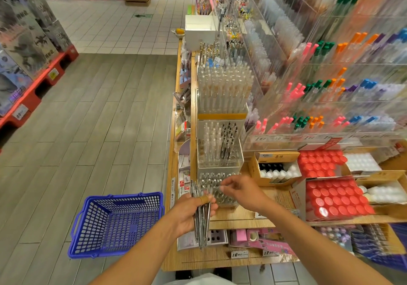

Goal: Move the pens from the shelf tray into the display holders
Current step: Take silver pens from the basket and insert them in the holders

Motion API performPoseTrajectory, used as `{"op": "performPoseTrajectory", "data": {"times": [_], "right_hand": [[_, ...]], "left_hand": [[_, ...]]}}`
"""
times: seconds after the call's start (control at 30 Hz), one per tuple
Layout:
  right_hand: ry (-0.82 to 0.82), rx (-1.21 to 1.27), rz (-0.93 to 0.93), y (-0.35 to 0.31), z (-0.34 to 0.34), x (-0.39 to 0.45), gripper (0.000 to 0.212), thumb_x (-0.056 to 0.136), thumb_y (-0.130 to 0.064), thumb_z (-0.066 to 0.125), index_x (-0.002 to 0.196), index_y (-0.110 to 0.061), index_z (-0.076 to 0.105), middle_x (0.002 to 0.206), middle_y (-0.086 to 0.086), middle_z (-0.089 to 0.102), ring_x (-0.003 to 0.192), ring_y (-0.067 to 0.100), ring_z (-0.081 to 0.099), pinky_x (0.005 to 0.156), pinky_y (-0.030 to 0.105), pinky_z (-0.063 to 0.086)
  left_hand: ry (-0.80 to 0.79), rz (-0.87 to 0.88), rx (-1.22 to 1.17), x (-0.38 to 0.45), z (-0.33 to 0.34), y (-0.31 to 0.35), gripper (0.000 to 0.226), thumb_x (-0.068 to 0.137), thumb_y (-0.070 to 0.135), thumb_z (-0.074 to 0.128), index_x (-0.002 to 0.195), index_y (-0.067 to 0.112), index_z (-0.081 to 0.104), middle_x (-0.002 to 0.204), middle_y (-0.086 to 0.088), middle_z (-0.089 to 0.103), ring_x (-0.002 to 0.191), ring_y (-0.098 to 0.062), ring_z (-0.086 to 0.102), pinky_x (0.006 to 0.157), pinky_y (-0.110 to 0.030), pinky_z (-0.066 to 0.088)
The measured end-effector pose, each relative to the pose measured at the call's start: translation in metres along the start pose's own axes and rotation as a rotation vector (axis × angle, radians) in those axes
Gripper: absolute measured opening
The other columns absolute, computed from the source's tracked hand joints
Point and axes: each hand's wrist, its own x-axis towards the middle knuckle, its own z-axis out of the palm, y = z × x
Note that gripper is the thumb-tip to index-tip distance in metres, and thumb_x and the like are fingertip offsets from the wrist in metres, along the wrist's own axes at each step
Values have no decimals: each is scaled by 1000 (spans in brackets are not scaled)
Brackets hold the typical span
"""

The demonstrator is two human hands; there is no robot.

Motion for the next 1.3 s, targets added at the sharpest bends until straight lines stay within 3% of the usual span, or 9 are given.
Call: {"op": "performPoseTrajectory", "data": {"times": [0.13,0.23,0.33,0.4,0.6,0.8,0.93,1.17,1.3], "right_hand": [[-37,231,84,-8,11,-1,8,93,-28,66,89,-22,70,80,-4,68,67,-1,60,59,10,44],[-43,339,120,-12,17,-2,12,93,-26,65,86,-17,68,75,-4,70,71,4,63,68,18,47],[-63,415,149,-15,18,-4,12,95,-19,62,87,-10,65,67,-4,67,56,1,61,52,12,44],[-59,441,168,-18,17,-5,13,97,-16,59,86,-10,62,62,-4,63,49,2,57,47,13,43],[118,448,149,-10,-4,-5,9,98,-15,55,96,-9,61,75,0,60,59,6,54,54,17,46],[331,187,-26,-2,-14,-5,7,96,-18,59,97,-24,56,85,-1,61,66,1,55,55,11,45],[320,-89,-156,3,-7,-8,25,94,-18,63,90,-37,49,58,-13,57,51,-1,53,46,14,42],[261,-362,-230,12,1,-8,13,94,-17,62,106,-18,56,48,-18,45,55,-10,55,49,8,38],[237,-415,-241,16,5,-8,16,94,-18,61,108,-21,54,49,-16,43,52,-5,53,45,13,33]], "left_hand": [[-53,15,26,-2,6,0,26,84,-2,71,106,-11,60,92,-27,71,69,-27,72,56,-33,61],[-57,36,35,0,6,-1,34,83,-1,72,111,-14,59,98,-28,70,70,-28,72,57,-32,61],[-60,47,48,2,4,-4,42,80,2,74,117,-12,59,99,-27,71,75,-29,72,59,-33,61],[-57,36,29,3,2,-6,41,83,3,73,119,-11,58,98,-27,71,76,-31,72,60,-37,62],[36,-26,-37,8,-14,-14,24,93,6,63,114,-5,61,95,-23,74,76,-29,74,58,-38,61],[56,-36,-81,8,-20,-14,26,100,6,52,125,-1,52,88,-21,74,77,-31,73,60,-40,61],[74,-33,-71,7,-17,-13,26,100,3,50,126,0,49,89,-22,74,78,-32,72,61,-41,60],[71,-14,-98,5,-19,-9,19,102,2,45,119,-3,49,81,-21,72,70,-30,68,61,-39,58],[86,-1,-68,6,-19,-8,17,101,2,46,116,-5,51,81,-19,73,68,-28,70,61,-38,59]]}}
